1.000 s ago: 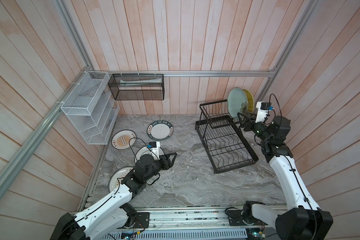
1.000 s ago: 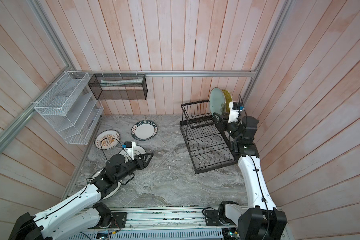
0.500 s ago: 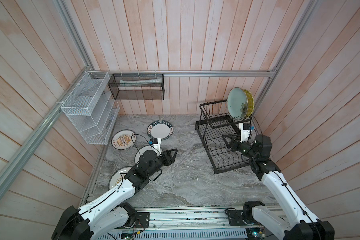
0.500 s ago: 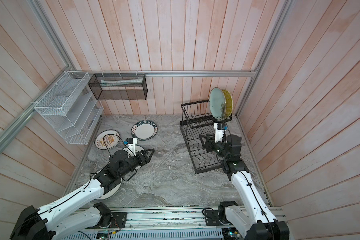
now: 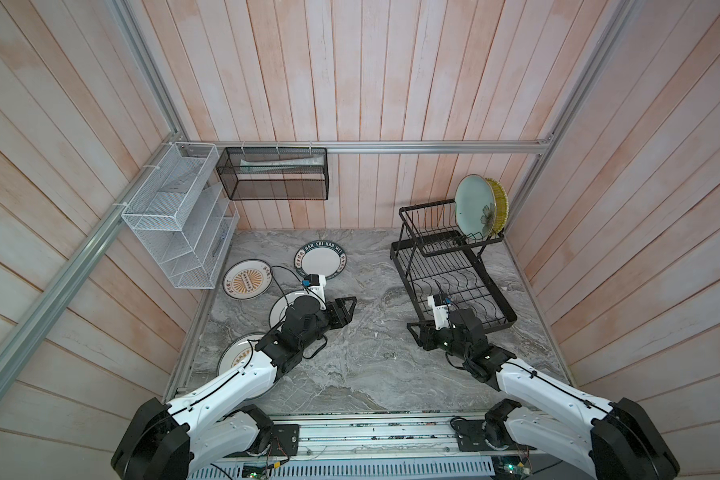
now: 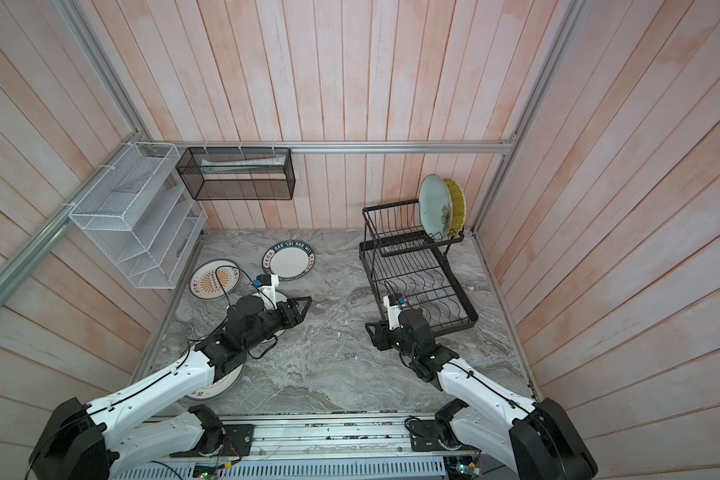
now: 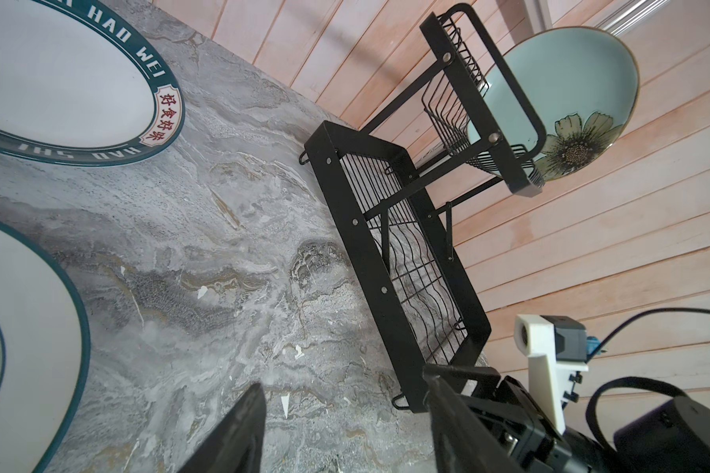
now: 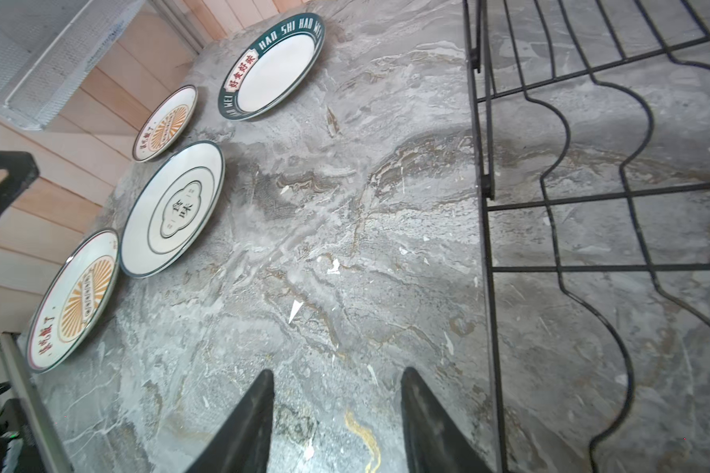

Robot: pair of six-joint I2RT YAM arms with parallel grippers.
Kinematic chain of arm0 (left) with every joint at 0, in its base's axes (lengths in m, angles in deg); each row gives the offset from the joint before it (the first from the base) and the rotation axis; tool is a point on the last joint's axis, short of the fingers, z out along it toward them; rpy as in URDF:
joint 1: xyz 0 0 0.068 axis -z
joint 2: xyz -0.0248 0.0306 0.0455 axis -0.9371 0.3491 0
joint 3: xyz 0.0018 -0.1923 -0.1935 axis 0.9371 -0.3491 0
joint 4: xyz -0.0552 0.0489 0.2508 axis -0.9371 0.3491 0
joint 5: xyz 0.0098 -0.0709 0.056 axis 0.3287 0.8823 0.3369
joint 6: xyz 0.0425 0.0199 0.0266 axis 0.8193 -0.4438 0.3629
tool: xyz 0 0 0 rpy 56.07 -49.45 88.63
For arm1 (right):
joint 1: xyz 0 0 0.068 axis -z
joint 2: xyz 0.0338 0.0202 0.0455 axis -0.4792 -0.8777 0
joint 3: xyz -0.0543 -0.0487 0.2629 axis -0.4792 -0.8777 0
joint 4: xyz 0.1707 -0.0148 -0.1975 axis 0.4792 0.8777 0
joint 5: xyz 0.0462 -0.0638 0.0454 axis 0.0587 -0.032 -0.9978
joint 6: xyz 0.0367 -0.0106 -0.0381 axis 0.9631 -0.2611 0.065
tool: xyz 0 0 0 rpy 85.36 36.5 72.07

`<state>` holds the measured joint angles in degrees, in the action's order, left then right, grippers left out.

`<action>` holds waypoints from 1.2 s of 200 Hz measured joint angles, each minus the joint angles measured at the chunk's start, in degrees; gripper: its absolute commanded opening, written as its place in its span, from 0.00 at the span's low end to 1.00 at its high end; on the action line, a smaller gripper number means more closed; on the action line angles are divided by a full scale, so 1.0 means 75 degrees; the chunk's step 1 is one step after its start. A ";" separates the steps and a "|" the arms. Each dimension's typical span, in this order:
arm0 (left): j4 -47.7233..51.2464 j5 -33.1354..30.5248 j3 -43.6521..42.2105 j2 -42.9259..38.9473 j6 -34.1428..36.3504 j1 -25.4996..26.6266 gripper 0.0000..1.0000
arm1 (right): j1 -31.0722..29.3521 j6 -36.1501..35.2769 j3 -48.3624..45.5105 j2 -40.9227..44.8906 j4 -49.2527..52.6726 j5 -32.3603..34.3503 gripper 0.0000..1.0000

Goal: Load the plates into the dish rack
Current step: 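Open the right gripper and draw it back from the rack toward the table, then move the right gripper to the white flower-emblem plate while the left gripper approaches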

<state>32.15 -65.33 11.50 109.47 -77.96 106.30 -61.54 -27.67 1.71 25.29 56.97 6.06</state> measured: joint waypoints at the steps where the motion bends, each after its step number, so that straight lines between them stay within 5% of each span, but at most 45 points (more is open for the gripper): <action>1: 0.0006 -0.0003 0.0000 0.0000 0.0003 0.0000 0.64 | -0.0003 0.0000 0.0000 -0.0003 -0.0006 0.0015 0.50; 99: 0.0539 -0.0347 0.0023 -0.0108 -0.0012 -0.0026 0.64 | -0.0111 0.0041 0.0032 -0.0536 -0.0332 0.0976 0.50; 240: 0.2189 -0.0819 0.0300 -0.0201 0.0201 -0.0988 0.64 | -0.0778 0.0254 0.0787 -0.0854 -0.0673 0.0603 0.49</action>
<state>48.56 -71.47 13.75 107.96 -76.45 98.89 -67.38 -25.77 7.62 18.89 51.92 10.59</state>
